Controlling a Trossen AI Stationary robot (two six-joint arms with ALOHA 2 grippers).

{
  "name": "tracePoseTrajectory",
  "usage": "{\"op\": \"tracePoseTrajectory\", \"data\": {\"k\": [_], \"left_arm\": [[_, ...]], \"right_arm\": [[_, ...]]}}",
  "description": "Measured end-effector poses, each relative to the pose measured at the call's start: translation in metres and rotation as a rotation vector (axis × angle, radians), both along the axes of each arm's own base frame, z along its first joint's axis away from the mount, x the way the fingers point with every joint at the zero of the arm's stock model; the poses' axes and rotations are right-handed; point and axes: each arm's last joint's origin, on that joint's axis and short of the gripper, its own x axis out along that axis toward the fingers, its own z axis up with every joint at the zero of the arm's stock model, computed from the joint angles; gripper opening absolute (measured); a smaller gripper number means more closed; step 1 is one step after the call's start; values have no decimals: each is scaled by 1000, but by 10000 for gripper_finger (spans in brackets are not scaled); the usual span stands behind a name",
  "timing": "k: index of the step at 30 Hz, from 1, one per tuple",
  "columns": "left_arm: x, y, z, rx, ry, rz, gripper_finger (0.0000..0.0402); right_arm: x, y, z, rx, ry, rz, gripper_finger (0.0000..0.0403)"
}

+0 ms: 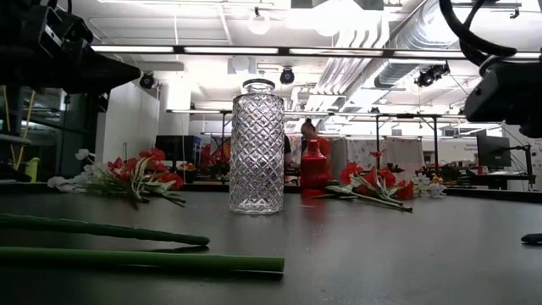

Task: Sort flowers into vase by color
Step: Put the bottom white flowers into the right transparent vase

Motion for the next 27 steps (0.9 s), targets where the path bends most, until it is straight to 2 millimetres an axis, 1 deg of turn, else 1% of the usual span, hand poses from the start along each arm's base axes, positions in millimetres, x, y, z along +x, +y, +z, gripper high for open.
{"op": "tracePoseTrajectory", "data": {"k": [19,27], "left_arm": [[0,0,0,0,0,0,0],[0,0,0,0,0,0,0]], "right_arm": [[11,-16,0,-14,-1,-68,195],[19,-16,2,21,-74,-85,195]]}}
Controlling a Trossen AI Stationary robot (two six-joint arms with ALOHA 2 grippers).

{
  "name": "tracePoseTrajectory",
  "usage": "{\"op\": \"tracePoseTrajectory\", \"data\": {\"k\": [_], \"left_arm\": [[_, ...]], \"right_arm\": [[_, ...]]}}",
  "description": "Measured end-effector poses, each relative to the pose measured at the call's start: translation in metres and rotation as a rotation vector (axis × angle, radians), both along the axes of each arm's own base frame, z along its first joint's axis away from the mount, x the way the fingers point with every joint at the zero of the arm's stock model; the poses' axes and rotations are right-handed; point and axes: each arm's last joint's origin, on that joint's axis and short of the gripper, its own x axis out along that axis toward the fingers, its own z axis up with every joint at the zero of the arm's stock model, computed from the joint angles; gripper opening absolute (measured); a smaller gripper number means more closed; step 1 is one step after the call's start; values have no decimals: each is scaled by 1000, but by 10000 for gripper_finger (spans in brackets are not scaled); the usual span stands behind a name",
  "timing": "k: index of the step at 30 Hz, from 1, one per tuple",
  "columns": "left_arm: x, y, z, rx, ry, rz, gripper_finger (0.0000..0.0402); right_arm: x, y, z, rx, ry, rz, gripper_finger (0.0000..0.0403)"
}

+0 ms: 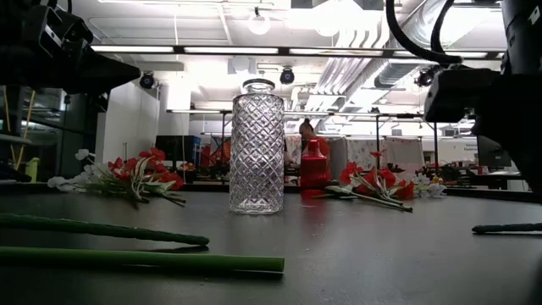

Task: Sort flowers into vase by color
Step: Put the bottom white flowers into the right transparent vase

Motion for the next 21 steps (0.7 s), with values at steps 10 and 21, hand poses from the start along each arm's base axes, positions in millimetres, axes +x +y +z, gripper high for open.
{"op": "tracePoseTrajectory", "data": {"k": [10,21], "left_arm": [[0,0,0,0,0,0,0],[0,0,0,0,0,0,0]], "right_arm": [[-4,13,5,43,-45,38,195],[-47,25,32,8,10,143,195]]}}
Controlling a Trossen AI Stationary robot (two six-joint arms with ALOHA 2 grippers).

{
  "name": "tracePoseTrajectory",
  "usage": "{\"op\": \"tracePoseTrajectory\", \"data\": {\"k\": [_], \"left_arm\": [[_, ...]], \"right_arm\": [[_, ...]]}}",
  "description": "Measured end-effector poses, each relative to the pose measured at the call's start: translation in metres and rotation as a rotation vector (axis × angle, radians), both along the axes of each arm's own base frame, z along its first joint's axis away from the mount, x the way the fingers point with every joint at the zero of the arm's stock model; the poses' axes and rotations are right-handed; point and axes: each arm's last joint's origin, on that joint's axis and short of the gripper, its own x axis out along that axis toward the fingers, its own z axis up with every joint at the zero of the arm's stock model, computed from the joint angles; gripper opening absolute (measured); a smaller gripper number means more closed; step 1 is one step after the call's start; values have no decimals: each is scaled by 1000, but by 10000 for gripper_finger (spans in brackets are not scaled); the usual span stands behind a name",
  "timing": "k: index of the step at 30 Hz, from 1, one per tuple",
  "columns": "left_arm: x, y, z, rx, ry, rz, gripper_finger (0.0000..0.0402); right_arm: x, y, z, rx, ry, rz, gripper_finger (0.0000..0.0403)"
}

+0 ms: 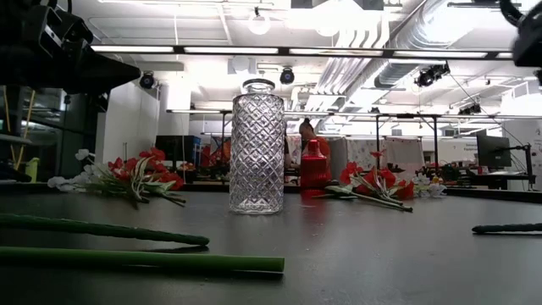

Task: Sort flowers into vase by color
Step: Put the bottom white flowers into the right transparent vase

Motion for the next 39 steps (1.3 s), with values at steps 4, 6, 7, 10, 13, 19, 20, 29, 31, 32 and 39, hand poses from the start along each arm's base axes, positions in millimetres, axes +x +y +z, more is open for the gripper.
{"op": "tracePoseTrajectory", "data": {"k": [4,6,7,10,13,19,20,29,31,32,39], "left_arm": [[0,0,0,0,0,0,0],[0,0,0,0,0,0,0],[0,0,0,0,0,0,0],[0,0,0,0,0,0,0],[0,0,0,0,0,0,0],[0,0,0,0,0,0,0],[0,0,0,0,0,0,0],[0,0,0,0,0,0,0],[0,0,0,0,0,0,0],[0,0,0,0,0,0,0],[0,0,0,0,0,0,0]], "right_arm": [[9,-12,-8,-45,-54,-51,195],[11,-14,-13,-42,-93,-63,195],[11,-14,-15,-34,-102,-61,195],[9,-14,-19,-29,-106,-57,195],[8,-16,-20,-45,-89,-56,195],[12,-19,-20,-50,-103,-75,195],[13,-20,-19,-46,-110,-79,195],[19,-30,-20,-37,-93,-115,195],[20,-30,-20,-23,-82,-113,195],[19,-30,-20,-16,-77,-110,195],[16,-30,-20,5,-21,-104,195]]}}
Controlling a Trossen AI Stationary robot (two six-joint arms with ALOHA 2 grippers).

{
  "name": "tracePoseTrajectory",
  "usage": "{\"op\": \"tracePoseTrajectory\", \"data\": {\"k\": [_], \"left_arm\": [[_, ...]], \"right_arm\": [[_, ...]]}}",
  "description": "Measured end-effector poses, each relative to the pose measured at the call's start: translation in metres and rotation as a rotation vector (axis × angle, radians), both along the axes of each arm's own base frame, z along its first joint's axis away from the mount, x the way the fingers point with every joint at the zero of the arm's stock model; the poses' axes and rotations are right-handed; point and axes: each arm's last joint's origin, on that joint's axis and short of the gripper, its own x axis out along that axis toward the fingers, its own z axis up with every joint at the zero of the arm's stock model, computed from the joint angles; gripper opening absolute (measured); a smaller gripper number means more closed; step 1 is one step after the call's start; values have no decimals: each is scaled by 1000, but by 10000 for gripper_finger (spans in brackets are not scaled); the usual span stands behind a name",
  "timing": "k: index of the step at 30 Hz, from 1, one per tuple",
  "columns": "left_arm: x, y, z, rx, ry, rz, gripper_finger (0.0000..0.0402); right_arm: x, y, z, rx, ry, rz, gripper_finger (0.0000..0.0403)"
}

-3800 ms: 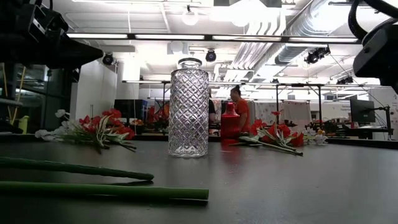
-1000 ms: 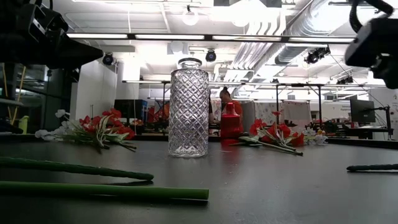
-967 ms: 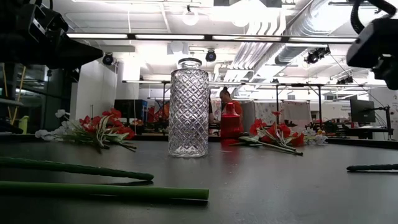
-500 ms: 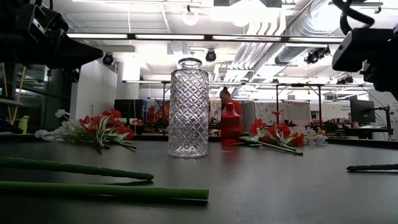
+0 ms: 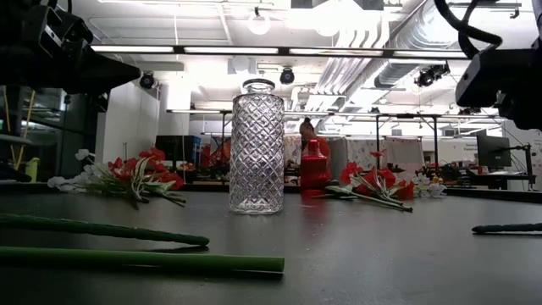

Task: Sort flowers into vase by color
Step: Put the bottom white flowers into the right transparent vase

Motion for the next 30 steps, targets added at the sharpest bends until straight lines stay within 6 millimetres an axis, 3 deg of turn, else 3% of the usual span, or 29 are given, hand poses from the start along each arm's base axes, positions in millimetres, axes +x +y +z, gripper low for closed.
{"op": "tracePoseTrajectory", "data": {"k": [9,19,30], "left_arm": [[0,0,0,0,0,0,0],[0,0,0,0,0,0,0],[0,0,0,0,0,0,0]], "right_arm": [[4,-6,-2,11,25,-22,195],[15,-5,-18,39,47,-37,195],[23,-8,-17,39,-11,-65,195]]}}
